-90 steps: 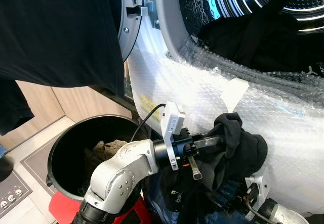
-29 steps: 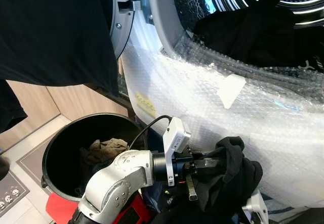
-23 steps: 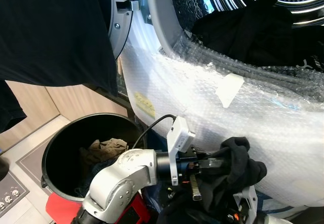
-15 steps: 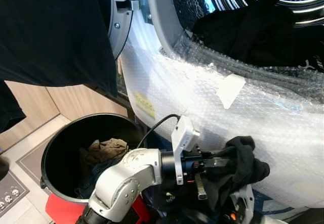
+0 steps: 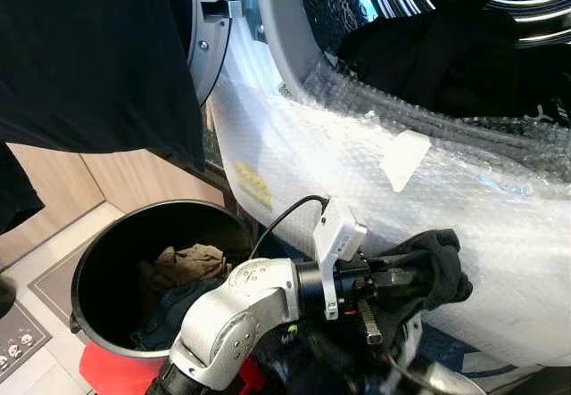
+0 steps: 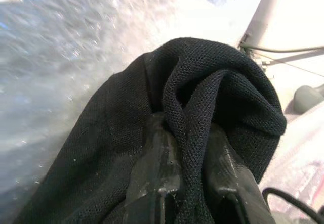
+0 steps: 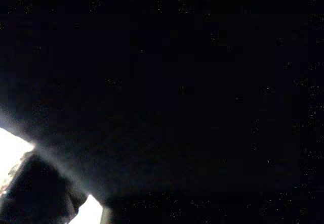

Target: Clothes washing

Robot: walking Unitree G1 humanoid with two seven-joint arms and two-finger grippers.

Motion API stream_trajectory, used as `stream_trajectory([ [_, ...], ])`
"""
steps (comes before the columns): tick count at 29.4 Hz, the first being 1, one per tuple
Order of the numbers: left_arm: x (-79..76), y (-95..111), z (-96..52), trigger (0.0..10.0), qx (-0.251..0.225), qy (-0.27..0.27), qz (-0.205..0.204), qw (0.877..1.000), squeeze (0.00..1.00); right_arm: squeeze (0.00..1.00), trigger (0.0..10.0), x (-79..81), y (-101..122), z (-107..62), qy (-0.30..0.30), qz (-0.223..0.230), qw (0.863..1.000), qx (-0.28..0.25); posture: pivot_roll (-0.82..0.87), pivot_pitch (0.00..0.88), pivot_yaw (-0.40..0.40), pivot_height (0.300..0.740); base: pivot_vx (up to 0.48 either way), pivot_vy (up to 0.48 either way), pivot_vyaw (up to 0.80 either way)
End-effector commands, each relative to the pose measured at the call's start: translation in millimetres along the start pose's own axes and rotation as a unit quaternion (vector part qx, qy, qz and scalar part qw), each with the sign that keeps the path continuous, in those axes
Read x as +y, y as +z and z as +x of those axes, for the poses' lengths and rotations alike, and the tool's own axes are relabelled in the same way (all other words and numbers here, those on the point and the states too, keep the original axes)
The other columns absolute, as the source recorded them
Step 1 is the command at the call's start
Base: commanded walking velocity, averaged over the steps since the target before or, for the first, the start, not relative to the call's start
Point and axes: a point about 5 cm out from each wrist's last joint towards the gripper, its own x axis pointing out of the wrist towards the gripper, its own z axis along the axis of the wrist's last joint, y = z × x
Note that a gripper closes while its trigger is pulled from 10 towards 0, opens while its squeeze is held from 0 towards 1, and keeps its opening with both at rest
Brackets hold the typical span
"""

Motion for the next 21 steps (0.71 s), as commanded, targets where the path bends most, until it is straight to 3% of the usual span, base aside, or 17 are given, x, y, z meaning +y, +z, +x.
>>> stream_trajectory([
  [1,-8.4,9.2,9.0,0.0,-0.016,-0.028,0.01,0.999,0.0,0.0,10.0,-4.7,-2.6,0.3,-0.03,0.0,1.0,0.003,0.05,0.123,-0.024,0.74,0.0,0.0,0.0],
  [9,-9.8,15.6,9.1,0.0,-0.022,-0.027,0.016,0.999,0.0,0.0,10.0,-15.6,6.9,1.3,-0.093,0.017,0.994,-0.046,0.05,0.121,-0.021,0.74,0.0,0.0,0.0],
  [11,-10.1,17.9,5.7,0.0,-0.022,-0.024,0.014,0.999,0.0,0.0,10.0,-19.9,15.0,-1.4,-0.108,0.039,0.99,-0.082,0.05,0.122,-0.014,0.74,0.0,0.0,0.0],
  [18,-10.9,19.9,2.3,0.0,-0.022,-0.022,0.014,0.999,0.0,0.0,10.0,-20.2,15.5,0.3,-0.116,0.039,0.989,-0.087,0.06,0.121,-0.011,0.74,0.0,0.0,0.0],
  [21,-11.1,19.8,1.4,0.0,-0.02,-0.021,0.014,0.999,0.0,0.0,10.0,-14.1,13.5,3.5,-0.091,0.045,0.991,-0.087,0.06,0.119,-0.012,0.74,0.0,0.0,0.0],
])
